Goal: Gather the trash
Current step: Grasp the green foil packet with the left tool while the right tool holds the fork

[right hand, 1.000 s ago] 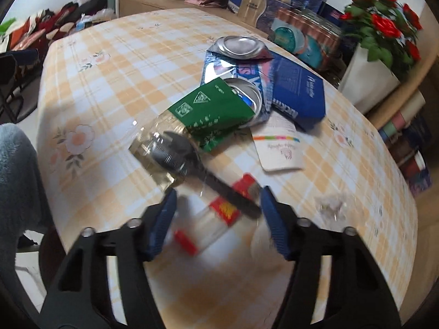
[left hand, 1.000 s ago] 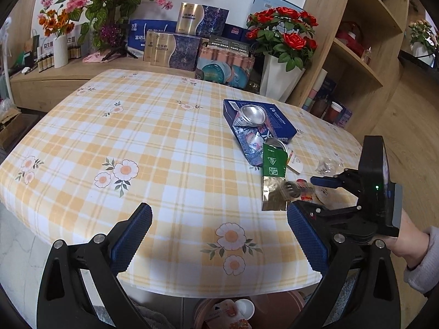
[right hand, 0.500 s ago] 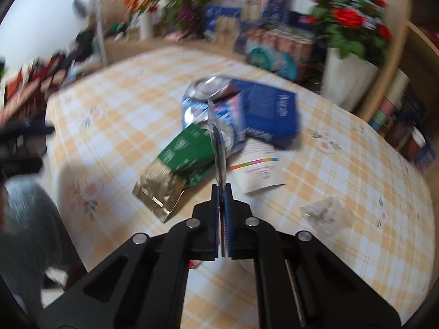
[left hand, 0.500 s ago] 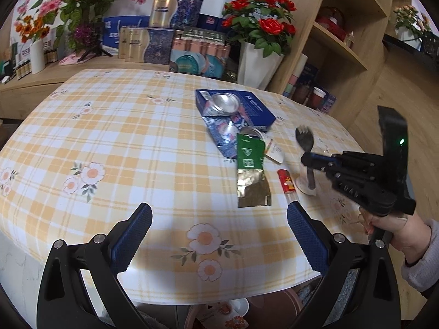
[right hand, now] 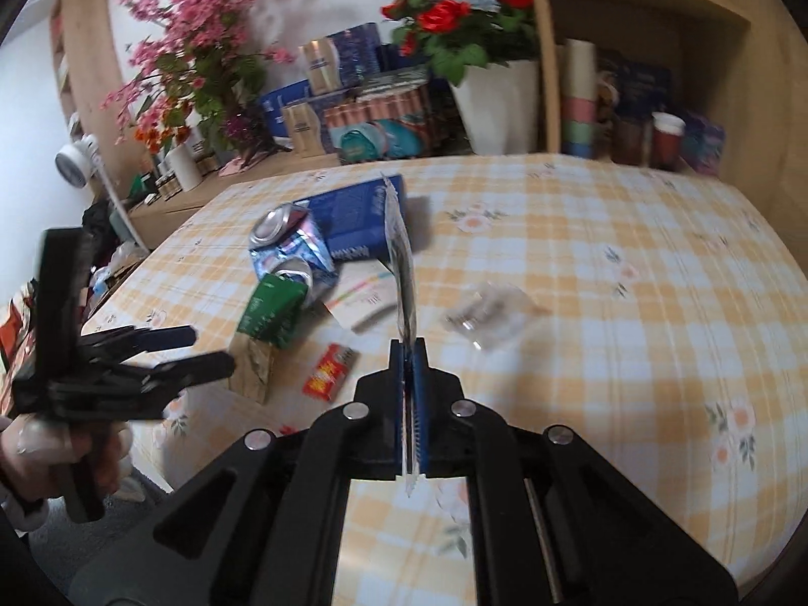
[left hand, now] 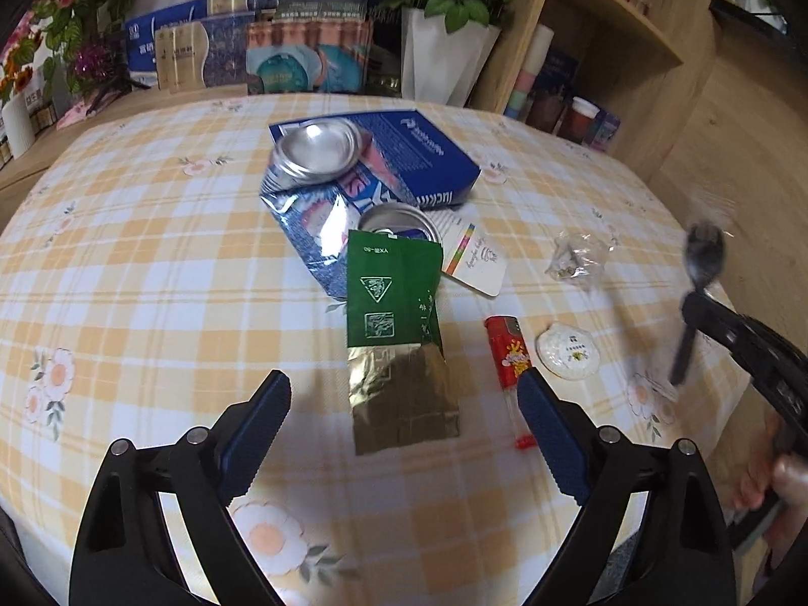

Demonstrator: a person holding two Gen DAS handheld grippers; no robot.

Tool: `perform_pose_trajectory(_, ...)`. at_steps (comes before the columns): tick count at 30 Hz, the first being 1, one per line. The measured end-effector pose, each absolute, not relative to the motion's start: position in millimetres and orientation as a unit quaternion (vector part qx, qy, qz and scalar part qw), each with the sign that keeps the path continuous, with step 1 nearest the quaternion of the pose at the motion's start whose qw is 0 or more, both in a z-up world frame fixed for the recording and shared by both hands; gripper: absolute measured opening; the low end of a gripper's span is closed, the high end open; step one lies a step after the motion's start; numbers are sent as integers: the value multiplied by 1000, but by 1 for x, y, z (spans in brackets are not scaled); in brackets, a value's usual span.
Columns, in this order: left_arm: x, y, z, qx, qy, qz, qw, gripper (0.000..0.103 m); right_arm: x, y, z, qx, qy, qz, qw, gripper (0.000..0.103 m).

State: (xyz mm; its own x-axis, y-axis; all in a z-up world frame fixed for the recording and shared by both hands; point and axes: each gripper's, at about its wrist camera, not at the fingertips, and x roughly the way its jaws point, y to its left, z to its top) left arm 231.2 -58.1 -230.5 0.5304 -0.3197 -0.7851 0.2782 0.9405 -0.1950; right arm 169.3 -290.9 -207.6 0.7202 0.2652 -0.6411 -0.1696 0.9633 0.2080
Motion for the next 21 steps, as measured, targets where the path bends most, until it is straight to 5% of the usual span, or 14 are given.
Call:
perform_pose_trajectory(10, 263, -75, -257, 15, 478, -133, 868, 84, 155, -298, -220, 87, 365, 117, 919, 7)
perform_pose_trajectory(13, 263, -72, -253, 13, 473, -138, 870, 49, 153, -297, -222, 89, 368, 117, 918, 7)
perform_pose_trajectory(15, 260, -68, -249, 1, 469, -149, 871, 39, 151, -296, -221, 90, 369, 118, 918, 7)
perform_pose_trajectory(21, 238, -52, -224, -5, 432, -166, 886, 31, 146, -291, -217, 87, 367, 119, 918, 7)
